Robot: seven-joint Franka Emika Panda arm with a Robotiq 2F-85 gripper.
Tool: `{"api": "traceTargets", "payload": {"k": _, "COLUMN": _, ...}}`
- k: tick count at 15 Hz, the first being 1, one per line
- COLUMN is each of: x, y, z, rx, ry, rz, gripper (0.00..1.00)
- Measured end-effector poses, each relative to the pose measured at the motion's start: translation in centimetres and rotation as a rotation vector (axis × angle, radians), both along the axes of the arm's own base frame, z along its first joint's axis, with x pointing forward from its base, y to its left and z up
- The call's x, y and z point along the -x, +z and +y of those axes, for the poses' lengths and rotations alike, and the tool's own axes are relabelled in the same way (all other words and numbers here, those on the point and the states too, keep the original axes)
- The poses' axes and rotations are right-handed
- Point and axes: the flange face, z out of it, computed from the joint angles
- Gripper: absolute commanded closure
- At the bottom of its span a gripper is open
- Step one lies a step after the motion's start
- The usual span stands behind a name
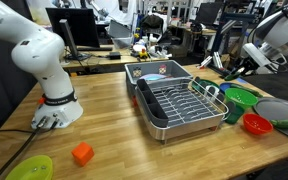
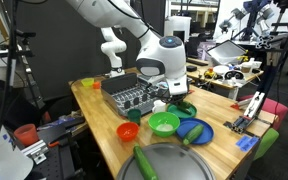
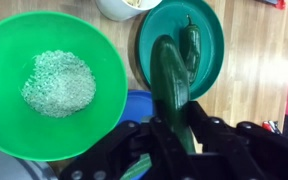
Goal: Move a zucchini from the dark-green plate to the gray tray
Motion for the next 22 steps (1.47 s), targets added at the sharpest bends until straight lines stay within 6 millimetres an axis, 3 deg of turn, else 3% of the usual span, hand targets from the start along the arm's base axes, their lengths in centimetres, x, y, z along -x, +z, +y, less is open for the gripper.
{"api": "traceTargets", "payload": {"k": 6, "x": 0.2, "y": 0.0, "z": 0.1, "rx": 0.003, "ry": 0.000, "rz": 0.000, "gripper": 0.70}}
{"api": "traceTargets", "payload": {"k": 7, "x": 0.2, "y": 0.0, "z": 0.1, "rx": 0.003, "ry": 0.000, "rz": 0.000, "gripper": 0.93}}
{"api": "traceTargets", "payload": {"k": 11, "x": 0.3, "y": 0.0, "z": -0.2, "rx": 0.012, "ry": -0.004, "rz": 0.004, "gripper": 0.93}}
{"api": "traceTargets", "payload": {"k": 14, "x": 1.0, "y": -0.1, "z": -1.5, "rx": 0.024, "ry": -0.033, "rz": 0.009, "gripper": 0.93}}
{"api": "traceTargets", "payload": {"k": 17, "x": 2.8, "y": -0.5, "z": -2.9, "rx": 0.036, "ry": -0.077, "rz": 0.029, "gripper": 0.93}}
{"api": "traceTargets", "payload": {"k": 22, "x": 6.2, "y": -0.3, "z": -3.4, "rx": 0.056, "ry": -0.161, "rz": 0.054, "gripper": 0.93}}
